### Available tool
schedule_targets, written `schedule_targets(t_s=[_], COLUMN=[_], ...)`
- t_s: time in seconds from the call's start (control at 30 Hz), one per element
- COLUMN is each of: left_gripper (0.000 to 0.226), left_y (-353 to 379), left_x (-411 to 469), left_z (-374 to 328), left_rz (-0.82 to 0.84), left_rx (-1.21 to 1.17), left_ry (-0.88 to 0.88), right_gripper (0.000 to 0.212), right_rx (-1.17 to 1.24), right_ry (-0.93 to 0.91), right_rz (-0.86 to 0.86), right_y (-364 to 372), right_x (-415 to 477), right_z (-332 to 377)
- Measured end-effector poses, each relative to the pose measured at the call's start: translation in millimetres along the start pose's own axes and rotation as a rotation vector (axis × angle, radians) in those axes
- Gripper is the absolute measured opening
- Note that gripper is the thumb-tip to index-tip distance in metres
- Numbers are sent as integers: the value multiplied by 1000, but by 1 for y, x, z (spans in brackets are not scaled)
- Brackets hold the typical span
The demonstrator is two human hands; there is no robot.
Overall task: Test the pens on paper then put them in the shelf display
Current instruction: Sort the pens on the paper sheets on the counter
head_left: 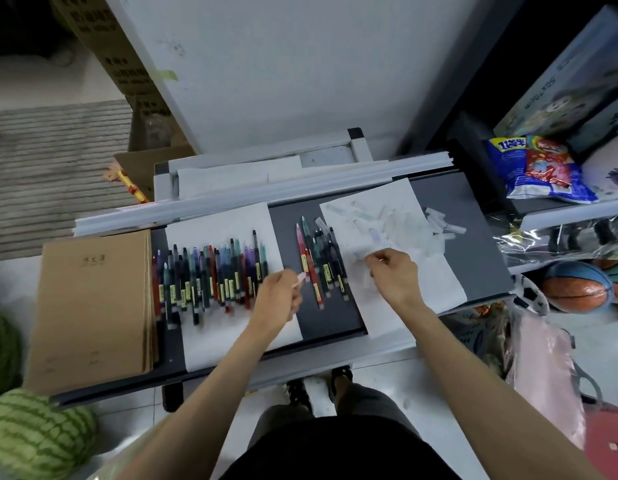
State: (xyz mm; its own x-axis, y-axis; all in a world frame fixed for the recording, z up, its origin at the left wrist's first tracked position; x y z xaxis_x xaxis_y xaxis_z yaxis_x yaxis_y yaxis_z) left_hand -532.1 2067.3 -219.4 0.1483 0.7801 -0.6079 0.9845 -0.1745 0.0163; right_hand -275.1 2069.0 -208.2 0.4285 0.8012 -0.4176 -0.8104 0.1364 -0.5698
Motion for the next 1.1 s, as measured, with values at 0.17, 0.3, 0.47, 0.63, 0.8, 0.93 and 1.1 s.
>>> schedule_targets(t_s=[0.17,0.3,0.47,0.63,0.8,0.93,1.1], left_gripper=[31,37,29,18,18,25,35], left_y=[29,34,30,26,16,29,40], left_x=[-7,-3,9,27,58,82,103], left_z=[-8,-18,-23,-38,-69,-110,-120], left_rz=[124,-1,-111,-160,-320,-321,-288], left_rx=[-377,-432,-425,-576,99,824,1078], left_ry=[-50,1,-56,-38,66,188,67], right_gripper=[16,33,26,19,22,24,20], right_rx=[-234,-436,-533,-591,-605,-613,-594], right_ry=[-187,-306,-378,-451,-454,-441,-428], right_rz=[28,72,92,46,2,-25,-47], right_y=[2,16,28,21,-5,-24,-41], right_x=[14,16,19,20,30,41,53], right_z=[13,24,32,33,28,26,17])
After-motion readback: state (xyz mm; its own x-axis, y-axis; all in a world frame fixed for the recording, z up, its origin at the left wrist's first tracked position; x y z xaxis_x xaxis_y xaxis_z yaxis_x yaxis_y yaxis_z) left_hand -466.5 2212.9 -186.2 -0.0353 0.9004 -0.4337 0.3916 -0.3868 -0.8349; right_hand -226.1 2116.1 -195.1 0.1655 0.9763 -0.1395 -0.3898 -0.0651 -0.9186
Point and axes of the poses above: each hand's wrist, its own x-axis towards the middle knuckle, its own y-axis out of the palm, z = x × y, the point moved 8 cm from there along x, towards the middle knuckle, and after that the axes turned 1 degree about -x, right-handed, at the moved point
